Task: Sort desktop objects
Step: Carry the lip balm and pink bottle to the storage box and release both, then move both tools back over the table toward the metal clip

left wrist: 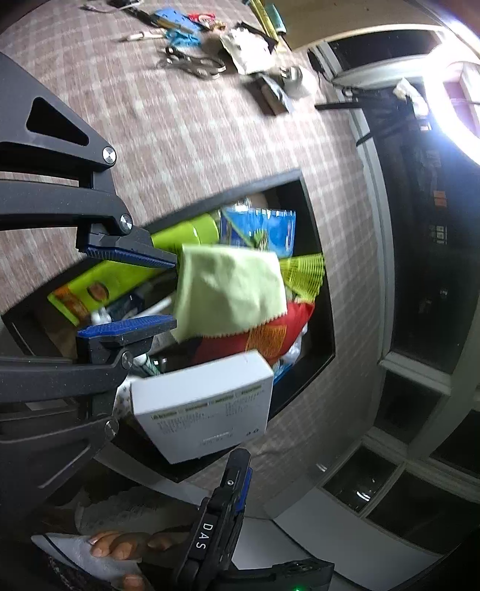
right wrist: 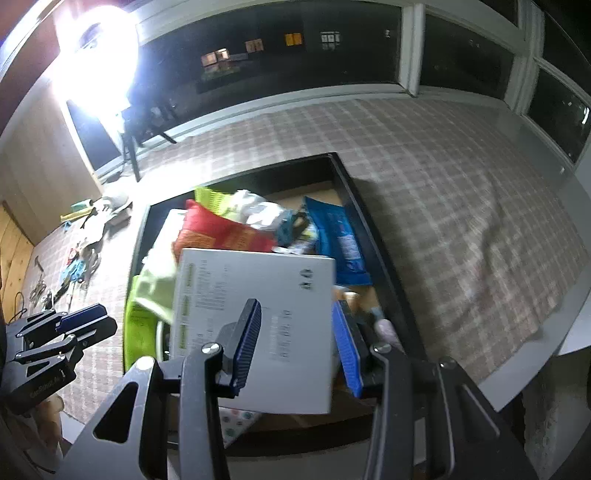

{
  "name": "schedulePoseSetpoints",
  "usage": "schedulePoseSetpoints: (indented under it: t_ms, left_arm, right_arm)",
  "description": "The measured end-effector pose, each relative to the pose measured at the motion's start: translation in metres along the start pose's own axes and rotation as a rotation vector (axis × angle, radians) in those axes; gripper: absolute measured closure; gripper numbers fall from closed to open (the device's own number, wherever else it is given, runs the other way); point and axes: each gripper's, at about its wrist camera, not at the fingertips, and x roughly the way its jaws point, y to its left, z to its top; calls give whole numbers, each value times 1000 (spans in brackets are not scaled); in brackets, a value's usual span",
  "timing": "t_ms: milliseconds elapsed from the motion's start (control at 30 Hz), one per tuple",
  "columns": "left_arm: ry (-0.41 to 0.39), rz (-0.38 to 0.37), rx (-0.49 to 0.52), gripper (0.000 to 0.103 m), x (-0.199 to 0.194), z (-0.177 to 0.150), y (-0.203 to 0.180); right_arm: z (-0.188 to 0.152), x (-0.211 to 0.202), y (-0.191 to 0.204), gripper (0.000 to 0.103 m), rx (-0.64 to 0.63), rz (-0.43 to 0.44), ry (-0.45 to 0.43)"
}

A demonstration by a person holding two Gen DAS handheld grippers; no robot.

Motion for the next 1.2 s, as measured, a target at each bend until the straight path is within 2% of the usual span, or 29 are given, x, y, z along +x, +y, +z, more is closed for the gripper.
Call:
schedulePoseSetpoints:
  t_ms: [233,500,1100,1200]
  left_arm:
    - [-19,26,-37,78,-20,-9,34]
    - [-27,65,-100,78,-41,-26,93]
    - [-46,214,-293,77,-103,-78,283]
    - [-45,257,-310,73,-113,-86,320]
  right_arm:
    - [4,2,44,63,-54,33,4]
    - [5,7,109,63,-124,70,7]
    - [-12,34,284,63,-296,184,62]
    - [-14,40,313,63,-325,198,74]
